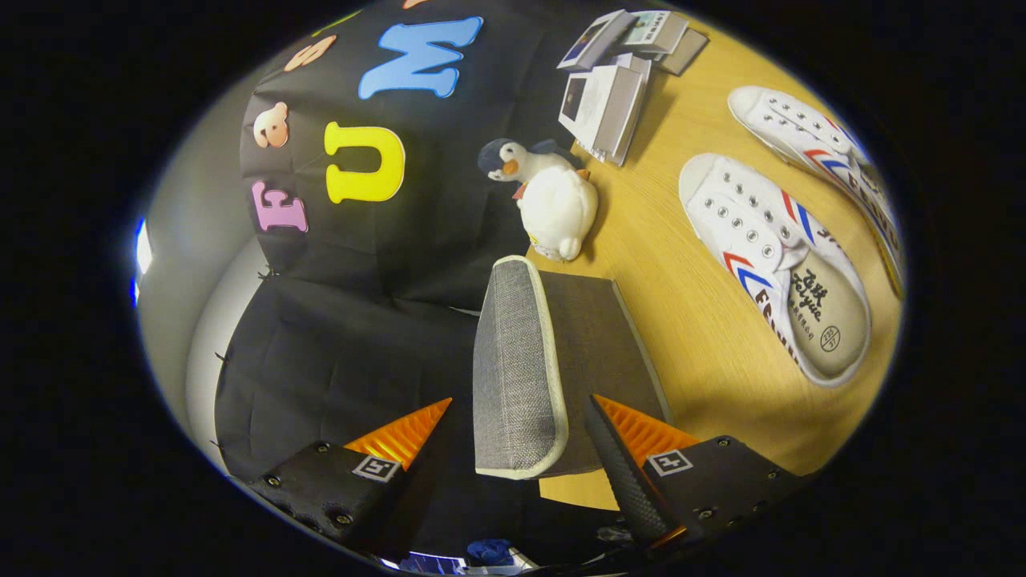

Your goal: Open the storage box then place both shoes into the box .Put the left shoe in first, then the right shoe, with the right side of both shoes facing outward in a uniform manner.

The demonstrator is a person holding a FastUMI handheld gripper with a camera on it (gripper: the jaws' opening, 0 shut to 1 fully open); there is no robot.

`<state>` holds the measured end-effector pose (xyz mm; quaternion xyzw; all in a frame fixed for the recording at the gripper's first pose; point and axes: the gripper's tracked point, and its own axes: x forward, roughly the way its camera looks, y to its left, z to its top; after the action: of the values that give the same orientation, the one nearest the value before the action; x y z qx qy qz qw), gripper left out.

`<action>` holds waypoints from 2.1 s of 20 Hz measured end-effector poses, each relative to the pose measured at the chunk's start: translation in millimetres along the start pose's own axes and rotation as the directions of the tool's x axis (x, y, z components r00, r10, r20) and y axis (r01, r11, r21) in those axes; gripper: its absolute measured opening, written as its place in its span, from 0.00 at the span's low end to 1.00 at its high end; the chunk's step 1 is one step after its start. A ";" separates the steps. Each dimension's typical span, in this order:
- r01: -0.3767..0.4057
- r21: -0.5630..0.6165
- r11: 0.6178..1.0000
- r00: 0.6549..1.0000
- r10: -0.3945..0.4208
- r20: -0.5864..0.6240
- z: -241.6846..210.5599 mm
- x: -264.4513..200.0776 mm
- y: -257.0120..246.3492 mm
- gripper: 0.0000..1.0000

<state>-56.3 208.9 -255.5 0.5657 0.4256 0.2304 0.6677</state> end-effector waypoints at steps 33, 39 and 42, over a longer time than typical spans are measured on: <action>-0.021 -0.114 0.993 0.994 0.008 -0.107 -26.2 16.9 64.1 0.00; -0.079 -0.182 0.980 0.991 0.057 -0.123 -32.0 20.8 122.8 0.00; -0.091 -0.228 0.969 0.990 0.063 -0.129 -42.2 31.1 150.0 0.00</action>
<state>-48.6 295.1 -122.2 0.4845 0.4131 0.3383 0.6929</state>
